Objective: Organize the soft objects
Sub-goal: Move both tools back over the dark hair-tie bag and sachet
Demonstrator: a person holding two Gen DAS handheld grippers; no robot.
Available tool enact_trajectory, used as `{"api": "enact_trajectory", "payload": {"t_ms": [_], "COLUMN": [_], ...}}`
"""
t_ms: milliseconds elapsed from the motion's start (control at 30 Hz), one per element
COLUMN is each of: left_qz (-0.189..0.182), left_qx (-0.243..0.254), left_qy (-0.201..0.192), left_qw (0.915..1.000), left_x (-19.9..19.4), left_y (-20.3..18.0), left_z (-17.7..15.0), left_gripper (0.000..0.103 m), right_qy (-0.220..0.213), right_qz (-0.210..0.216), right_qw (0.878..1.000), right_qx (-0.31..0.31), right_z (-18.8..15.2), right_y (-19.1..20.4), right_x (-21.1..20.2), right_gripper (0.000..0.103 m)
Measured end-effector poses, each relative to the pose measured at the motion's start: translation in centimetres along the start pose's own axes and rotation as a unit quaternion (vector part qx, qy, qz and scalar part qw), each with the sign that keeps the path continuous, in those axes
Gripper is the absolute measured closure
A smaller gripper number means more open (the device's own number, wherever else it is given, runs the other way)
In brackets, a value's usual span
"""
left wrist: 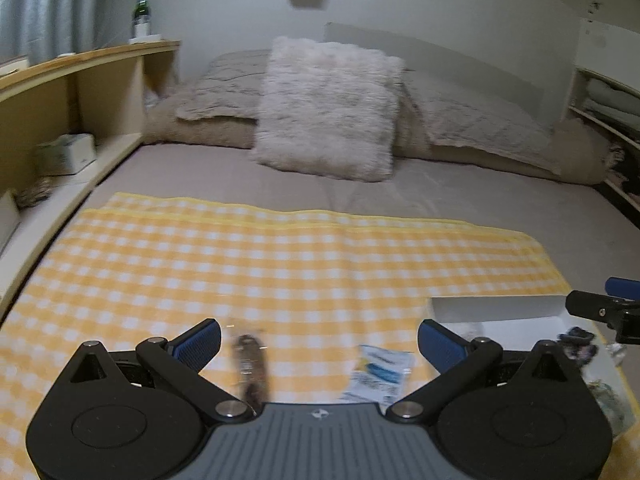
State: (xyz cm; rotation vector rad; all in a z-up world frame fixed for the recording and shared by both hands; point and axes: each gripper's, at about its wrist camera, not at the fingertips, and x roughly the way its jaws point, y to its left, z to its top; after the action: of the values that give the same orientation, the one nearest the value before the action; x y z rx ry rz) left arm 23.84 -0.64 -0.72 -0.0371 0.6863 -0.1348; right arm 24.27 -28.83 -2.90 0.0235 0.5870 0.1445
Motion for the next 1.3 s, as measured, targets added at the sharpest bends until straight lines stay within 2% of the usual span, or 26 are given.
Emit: {"api": "enact_trajectory", "payload": {"t_ms": [333,433,567,733,867,967,1167,1300], "left_qz": [0.047,0.061,0.079,0.064,0.039,0.031,0.048,0.058], "left_qx": [-0.028,-0.025,-0.021,-0.016,-0.005,0.012,0.057,0.082], "left_qy": [0.022,0.039,0.062,0.086,0.107,0.126,0.169,0.192], "left_qw": [0.9983,0.9971,0.9947,0.9941,0.9934,0.9914,0.9828,0.9762], "left_x": [1.2,2.4,4.5,7.0,9.1,10.6,13.3,14.8], "left_y": [5.1,5.8,6.3,6.0,5.3,4.6,3.7,4.0], "left_z": [-0.3,-0.5,-0.7,-0.3,-0.2,-0.5,-1.9,-2.8], "left_gripper": [0.0,0.0,0.0,0.0,0.004,0.007,0.007,0.007], "right_qy": [0.006,-0.005,0.015,0.036,0.049,0.067,0.115,0.145], "right_qz": [0.041,0.06,0.065,0.096,0.097,0.121,0.176,0.203], "right_qw": [0.998,0.995,0.99,0.981,0.969,0.957,0.917,0.909], "right_qx": [-0.043,-0.08,-0.121,-0.164,-0.22,-0.256,-0.339,-0.335], "right_z": [0.5,0.1,-0.4,-0.7,-1.4,-2.2,-4.2,-4.7], "right_y": [5.4,7.0,8.8,10.0,11.0,11.5,13.0,13.2], "right_x": [3.6,4.7,6.5,8.5,10.3,11.7,14.5,16.5], "right_gripper": [0.0,0.0,0.0,0.0,0.0,0.0,0.0,0.0]}}
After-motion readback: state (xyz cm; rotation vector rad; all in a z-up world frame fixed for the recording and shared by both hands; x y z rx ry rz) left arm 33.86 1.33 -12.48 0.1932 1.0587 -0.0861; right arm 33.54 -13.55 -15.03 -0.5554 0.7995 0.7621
